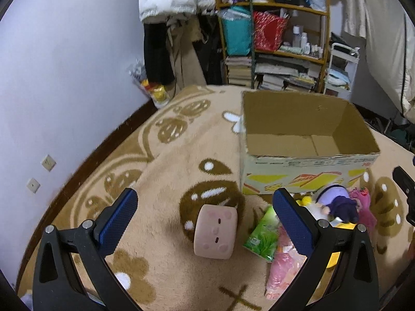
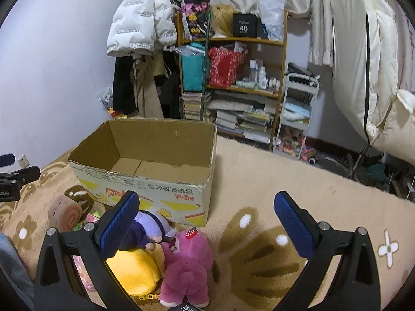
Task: Organize soft objects
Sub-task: 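Grasp the pink cube plush with the left tool while the right tool grasps the pink bear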
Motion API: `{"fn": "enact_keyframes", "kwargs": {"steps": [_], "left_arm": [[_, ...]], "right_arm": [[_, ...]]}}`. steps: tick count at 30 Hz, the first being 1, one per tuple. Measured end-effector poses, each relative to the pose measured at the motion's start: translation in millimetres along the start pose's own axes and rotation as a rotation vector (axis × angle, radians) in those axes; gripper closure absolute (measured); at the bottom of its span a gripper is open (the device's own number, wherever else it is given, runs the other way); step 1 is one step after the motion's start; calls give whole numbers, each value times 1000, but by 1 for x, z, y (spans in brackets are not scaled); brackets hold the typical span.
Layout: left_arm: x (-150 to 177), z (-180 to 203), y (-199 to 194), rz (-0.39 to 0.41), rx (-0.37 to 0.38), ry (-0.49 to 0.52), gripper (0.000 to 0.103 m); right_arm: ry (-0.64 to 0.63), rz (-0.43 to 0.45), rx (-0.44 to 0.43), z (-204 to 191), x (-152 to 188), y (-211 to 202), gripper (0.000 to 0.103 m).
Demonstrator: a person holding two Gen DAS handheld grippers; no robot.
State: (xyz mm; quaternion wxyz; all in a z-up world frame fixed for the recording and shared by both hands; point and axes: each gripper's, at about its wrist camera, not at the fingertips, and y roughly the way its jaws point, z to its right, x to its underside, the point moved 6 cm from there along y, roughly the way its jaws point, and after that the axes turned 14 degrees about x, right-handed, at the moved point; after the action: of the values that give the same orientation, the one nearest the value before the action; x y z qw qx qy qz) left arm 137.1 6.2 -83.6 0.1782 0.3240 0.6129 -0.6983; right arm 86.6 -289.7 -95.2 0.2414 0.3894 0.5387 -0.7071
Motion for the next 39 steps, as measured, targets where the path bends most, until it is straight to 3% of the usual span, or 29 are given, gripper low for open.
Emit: {"fn": "enact_keyframes", "kwargs": {"steps": [7,17,23,25,31,39], "left_arm": [[14,-18,35,-106,5,-69,0],[28,-26,65,-202,6,-103,0],[36,-22,80,-261,12,-88,0],[40,-20,84,-281,13,-82,0],[50,-20,97,-335,13,-87,0],[65,-26,110,-396,17,-111,14]], "right_arm": [[12,-121,-22,1,11,28,0],[-3,-197,-45,-5,28,55,3],[-1,-269,-69,-10,40,72,14],[2,-298,-81,-10,44,78,22],[-2,-334,-102,-16,53,87,25],[-24,-377,-123,-22,62,91,30]]}}
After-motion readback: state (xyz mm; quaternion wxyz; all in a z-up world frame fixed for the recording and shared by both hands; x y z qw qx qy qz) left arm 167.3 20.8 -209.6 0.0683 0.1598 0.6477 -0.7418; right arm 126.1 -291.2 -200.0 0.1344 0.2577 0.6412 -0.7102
